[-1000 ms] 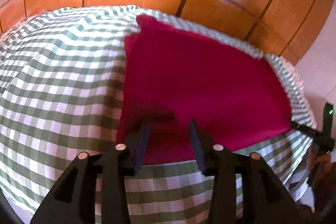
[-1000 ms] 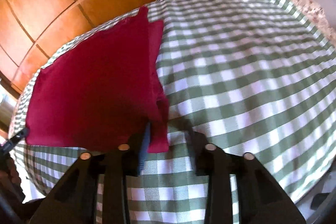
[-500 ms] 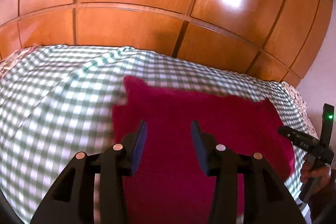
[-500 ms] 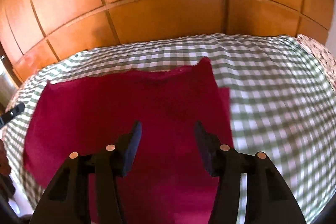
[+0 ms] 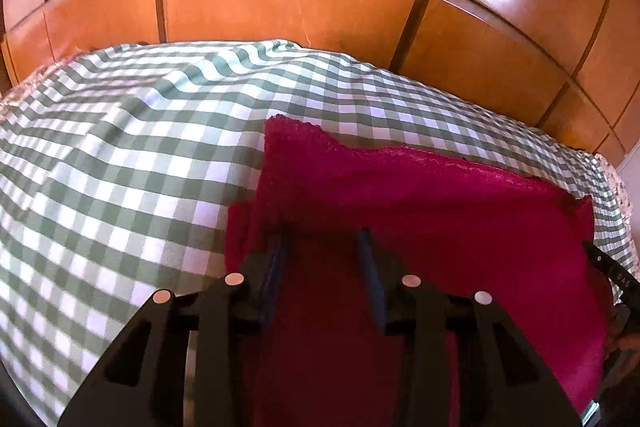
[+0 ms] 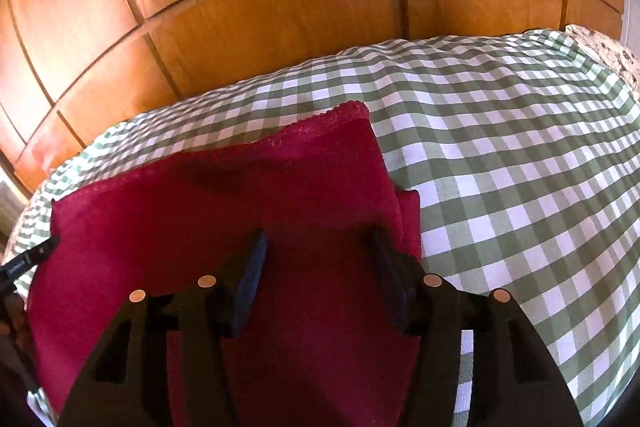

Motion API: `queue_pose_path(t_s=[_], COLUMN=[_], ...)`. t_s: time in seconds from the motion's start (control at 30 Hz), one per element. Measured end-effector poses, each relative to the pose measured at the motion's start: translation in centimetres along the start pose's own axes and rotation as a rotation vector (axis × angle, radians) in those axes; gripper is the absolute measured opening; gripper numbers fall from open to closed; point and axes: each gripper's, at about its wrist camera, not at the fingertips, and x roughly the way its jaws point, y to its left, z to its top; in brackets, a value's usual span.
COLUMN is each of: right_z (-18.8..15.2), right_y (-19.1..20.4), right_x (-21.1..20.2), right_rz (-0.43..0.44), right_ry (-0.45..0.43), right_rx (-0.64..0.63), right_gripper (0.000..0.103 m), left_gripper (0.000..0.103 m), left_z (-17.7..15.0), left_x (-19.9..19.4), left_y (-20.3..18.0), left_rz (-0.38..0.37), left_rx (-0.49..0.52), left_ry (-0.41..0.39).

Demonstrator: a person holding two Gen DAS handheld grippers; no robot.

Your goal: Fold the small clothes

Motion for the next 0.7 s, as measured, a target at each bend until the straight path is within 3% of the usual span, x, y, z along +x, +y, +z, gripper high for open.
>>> queue_pose_path(t_s=[0.07,0.23,0.5,0.63,0.7], right_z=[0.1,0.3,-0.6,-2.2,-3.5], right_y=[0.0,1.2,-0.9,-3.3,-4.1], right_x=[-0.1,-1.6,-6.1,-6.1,-5.8], right_rz=[0.002,0.03,0.014,0.032,0.104], right_ry=[0.003,0.046,-0.001,0.057,0.11], right_rx=[0.006,-0.016,0.074,0.154,0.195], right_gripper=[0.055,0.084,0.089,0.089,0.089], left_gripper=[0.049,0.053,0.059,0.061,0.063], left_z=[-0.1,-1.3,-2.9,-3.7,-4.1], left_x=[-1.5,-6.1,-10.0,-11.2,-11.6], left_y=[-0.9,-2.4,-3.4,-3.9,-4.1], left_rz=[-0.002,-0.006,-0.059,-0.066,-0.069], left_rx=[0.002,0.052,0.066,0.075,0.079], left_ry=[-0.018,-0.094,-0.144,-0.158,-0.162])
